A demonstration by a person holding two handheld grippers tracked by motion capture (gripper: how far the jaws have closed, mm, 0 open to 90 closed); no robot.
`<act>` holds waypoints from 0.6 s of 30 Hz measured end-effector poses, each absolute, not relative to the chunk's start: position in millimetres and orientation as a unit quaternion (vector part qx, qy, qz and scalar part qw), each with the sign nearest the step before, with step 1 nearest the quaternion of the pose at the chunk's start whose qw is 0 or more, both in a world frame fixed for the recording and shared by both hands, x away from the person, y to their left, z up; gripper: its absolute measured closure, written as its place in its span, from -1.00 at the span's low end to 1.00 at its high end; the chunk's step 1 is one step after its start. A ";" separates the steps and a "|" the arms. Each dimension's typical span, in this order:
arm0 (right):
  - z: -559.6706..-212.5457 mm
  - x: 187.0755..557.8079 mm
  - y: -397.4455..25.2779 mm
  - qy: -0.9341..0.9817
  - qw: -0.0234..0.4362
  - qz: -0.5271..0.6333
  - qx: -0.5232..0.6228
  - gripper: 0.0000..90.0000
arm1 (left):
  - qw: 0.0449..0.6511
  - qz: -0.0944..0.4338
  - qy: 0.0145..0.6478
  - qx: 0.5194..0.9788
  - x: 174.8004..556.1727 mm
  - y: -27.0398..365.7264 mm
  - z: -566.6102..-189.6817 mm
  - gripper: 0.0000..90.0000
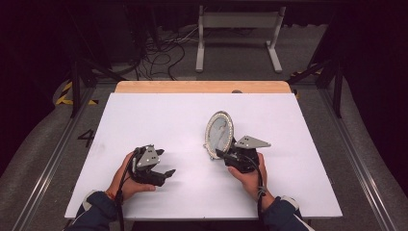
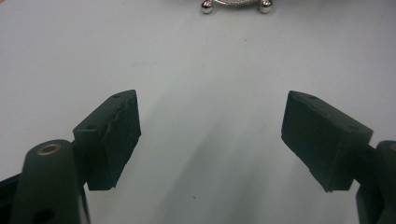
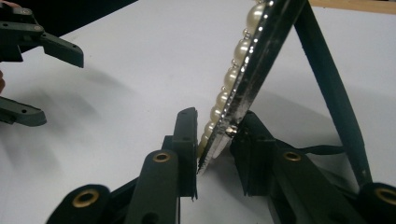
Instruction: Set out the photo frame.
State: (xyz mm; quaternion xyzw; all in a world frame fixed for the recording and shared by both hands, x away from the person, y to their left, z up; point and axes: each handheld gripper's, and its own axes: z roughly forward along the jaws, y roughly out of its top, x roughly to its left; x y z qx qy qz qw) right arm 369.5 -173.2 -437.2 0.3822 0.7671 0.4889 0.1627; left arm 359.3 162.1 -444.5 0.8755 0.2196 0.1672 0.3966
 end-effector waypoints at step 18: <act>-450.9 382.0 -156.5 0.754 0.161 0.485 0.412 0.60 | 0.382 0.158 0.213 0.886 358.7 154.3 -451.7 -0.56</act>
